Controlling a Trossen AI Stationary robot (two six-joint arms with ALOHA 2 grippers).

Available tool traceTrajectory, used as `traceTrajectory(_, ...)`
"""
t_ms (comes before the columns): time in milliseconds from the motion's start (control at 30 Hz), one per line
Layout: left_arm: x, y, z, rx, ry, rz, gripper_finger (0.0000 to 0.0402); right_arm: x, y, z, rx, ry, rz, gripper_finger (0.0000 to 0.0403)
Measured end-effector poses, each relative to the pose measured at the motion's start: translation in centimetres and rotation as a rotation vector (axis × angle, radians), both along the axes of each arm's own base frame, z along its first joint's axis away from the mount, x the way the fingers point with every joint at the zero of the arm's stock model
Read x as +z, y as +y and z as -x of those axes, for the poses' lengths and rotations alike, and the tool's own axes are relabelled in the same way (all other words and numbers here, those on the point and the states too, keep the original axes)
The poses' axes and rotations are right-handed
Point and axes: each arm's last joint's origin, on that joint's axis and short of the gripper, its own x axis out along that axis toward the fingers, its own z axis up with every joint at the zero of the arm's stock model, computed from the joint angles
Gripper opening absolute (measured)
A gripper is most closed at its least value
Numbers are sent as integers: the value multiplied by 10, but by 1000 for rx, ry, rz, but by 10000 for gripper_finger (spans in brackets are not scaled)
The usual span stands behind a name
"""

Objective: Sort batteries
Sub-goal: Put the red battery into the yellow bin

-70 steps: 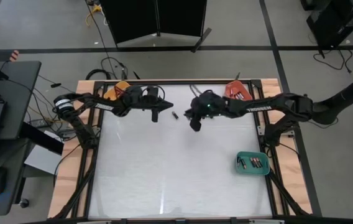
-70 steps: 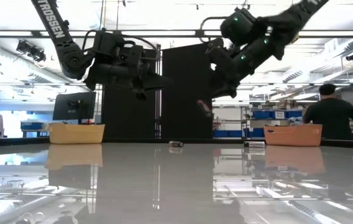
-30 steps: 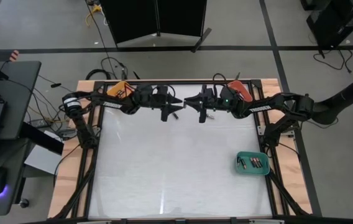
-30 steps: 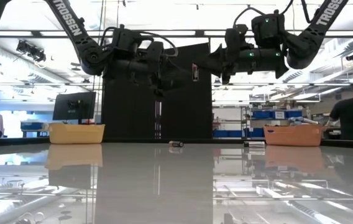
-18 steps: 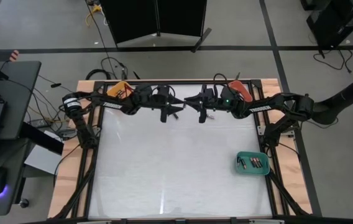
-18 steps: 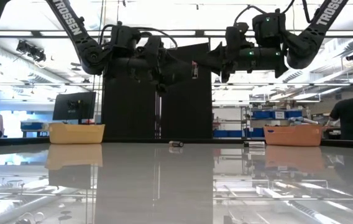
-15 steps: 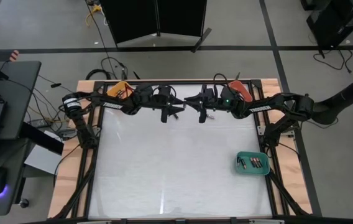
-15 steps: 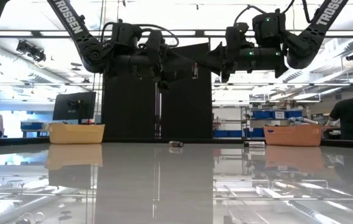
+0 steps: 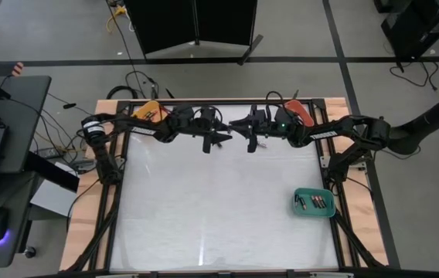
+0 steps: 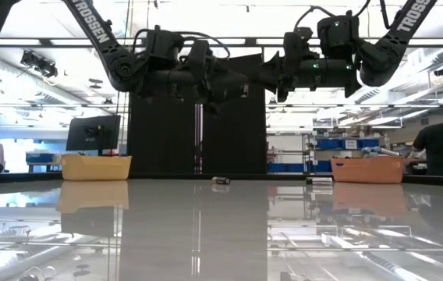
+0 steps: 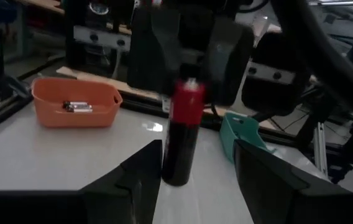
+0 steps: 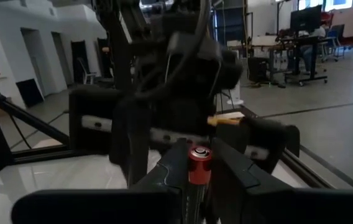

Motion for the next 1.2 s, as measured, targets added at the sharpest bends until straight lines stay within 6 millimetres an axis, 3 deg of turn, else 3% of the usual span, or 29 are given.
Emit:
traceTrajectory(367,-4,1,-4,-3,-71,17,192,0,0,0,7,-3,6,57)
traceTrajectory(533,-4,2,-4,3,-67,16,147,0,0,0,8,-3,10,57)
traceTrajectory(733,-4,2,-4,10,-73,-31,61,0,1,0,12,-4,7,57)
traceTrajectory(933,-4,2,-4,11,-77,-33,56,1,1,0,11,-6,2,59)
traceTrajectory(1200,13,8,6,2,-69,-28,56,3,-1,2,-7,-14,-37,169)
